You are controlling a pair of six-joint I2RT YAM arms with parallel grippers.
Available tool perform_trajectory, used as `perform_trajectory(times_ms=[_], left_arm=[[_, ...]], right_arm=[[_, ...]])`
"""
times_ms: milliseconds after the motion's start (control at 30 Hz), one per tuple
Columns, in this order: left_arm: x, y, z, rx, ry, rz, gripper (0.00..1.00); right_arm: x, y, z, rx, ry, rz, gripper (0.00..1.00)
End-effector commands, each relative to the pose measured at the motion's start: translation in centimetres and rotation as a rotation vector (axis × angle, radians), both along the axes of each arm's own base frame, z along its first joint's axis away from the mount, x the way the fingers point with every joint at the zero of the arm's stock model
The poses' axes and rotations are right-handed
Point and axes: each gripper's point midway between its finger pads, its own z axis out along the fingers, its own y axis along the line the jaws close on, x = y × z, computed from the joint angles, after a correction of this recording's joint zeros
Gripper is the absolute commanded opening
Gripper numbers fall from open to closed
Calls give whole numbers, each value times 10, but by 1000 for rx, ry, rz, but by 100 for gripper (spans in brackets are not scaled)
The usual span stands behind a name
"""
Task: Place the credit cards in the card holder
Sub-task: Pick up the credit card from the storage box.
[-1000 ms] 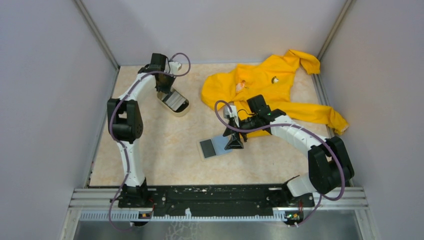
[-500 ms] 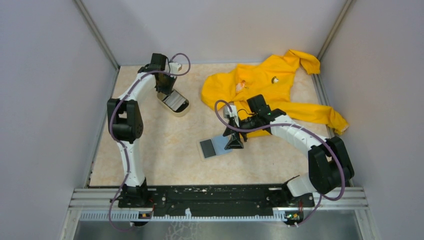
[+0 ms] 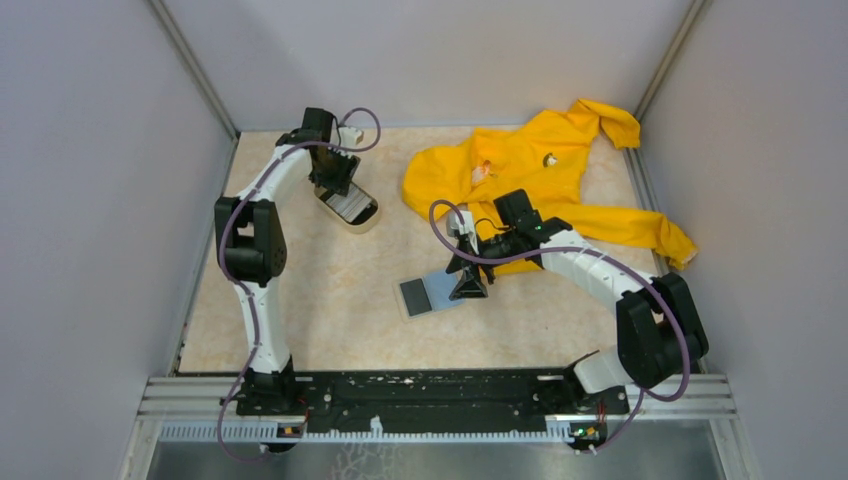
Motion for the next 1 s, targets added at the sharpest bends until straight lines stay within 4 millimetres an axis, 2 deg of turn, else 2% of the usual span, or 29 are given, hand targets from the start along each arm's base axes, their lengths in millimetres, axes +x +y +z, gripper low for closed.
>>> perform_trajectory(times_ms=[0, 100, 233, 467, 533, 600, 700, 767, 967], left_arm=[[10, 3, 4, 6, -40, -10, 66], [12, 5, -9, 15, -9, -27, 73], [13, 2, -25, -58, 54, -39, 71], [16, 0, -28, -131, 84, -35, 79], [13, -2, -29, -157, 103, -42, 74], [11, -6, -27, -193, 114, -47, 59], [6, -14, -25, -239, 131, -66, 54], [4, -16, -24, -248, 139, -67, 46], [4, -16, -7, -251, 112, -67, 31]], right_arm=[[8, 7, 26, 71, -83, 31, 68], [8, 7, 27, 71, -82, 30, 68], [8, 7, 26, 69, -82, 29, 68], [8, 7, 25, 66, -76, 29, 68], [9, 7, 25, 67, -79, 29, 68], [8, 7, 25, 66, -78, 28, 68], [9, 7, 26, 67, -80, 29, 68], [8, 7, 27, 70, -81, 29, 68], [8, 7, 27, 72, -83, 31, 68]])
